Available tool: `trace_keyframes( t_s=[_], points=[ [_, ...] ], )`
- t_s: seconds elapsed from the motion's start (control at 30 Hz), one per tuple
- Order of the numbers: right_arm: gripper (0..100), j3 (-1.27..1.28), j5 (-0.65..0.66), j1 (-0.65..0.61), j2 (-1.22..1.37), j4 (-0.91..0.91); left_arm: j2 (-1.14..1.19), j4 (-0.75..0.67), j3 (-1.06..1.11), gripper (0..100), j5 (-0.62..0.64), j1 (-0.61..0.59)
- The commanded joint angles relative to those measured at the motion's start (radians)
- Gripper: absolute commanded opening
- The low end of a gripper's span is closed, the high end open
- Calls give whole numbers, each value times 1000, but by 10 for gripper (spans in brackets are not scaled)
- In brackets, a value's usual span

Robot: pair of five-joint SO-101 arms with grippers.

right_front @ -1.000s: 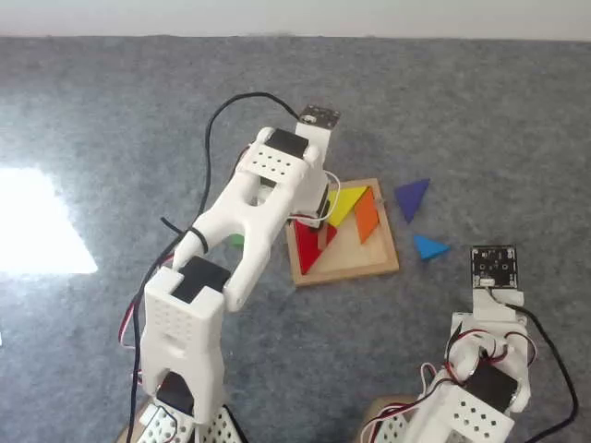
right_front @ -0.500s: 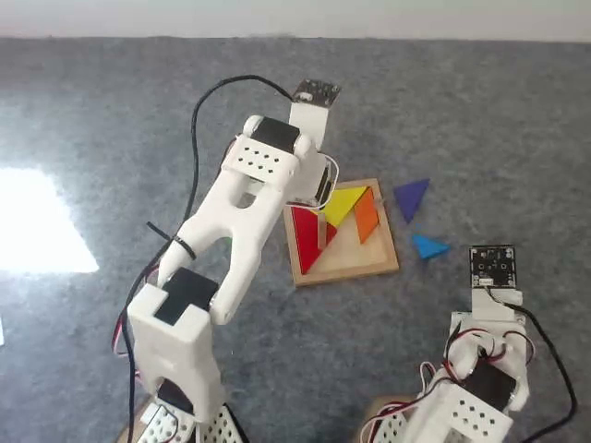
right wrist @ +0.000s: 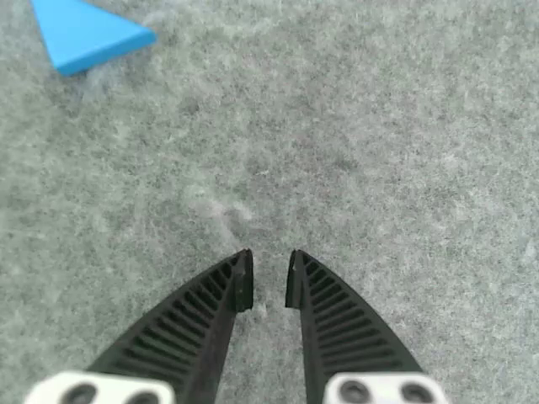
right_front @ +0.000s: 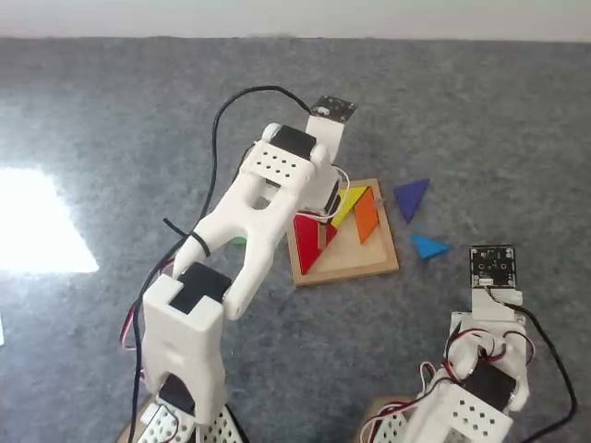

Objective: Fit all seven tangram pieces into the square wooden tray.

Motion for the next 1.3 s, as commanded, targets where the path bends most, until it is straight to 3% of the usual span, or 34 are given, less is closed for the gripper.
trace_keyframes(
  t_s=[0.0,0.57,1.03,1.27],
  points=[
    [94,17,3,-16,-19,8,-11,-17,-41,130,-23,-8],
    [94,17,3,-16,-19,8,-6,-21,-35,130,-25,2],
    [94,17,3,-16,-19,8,-17,-37,8,130,-61,-84],
    [94,17,3,-16,-19,8,-71,9,-24,130,-54,38]
  ],
)
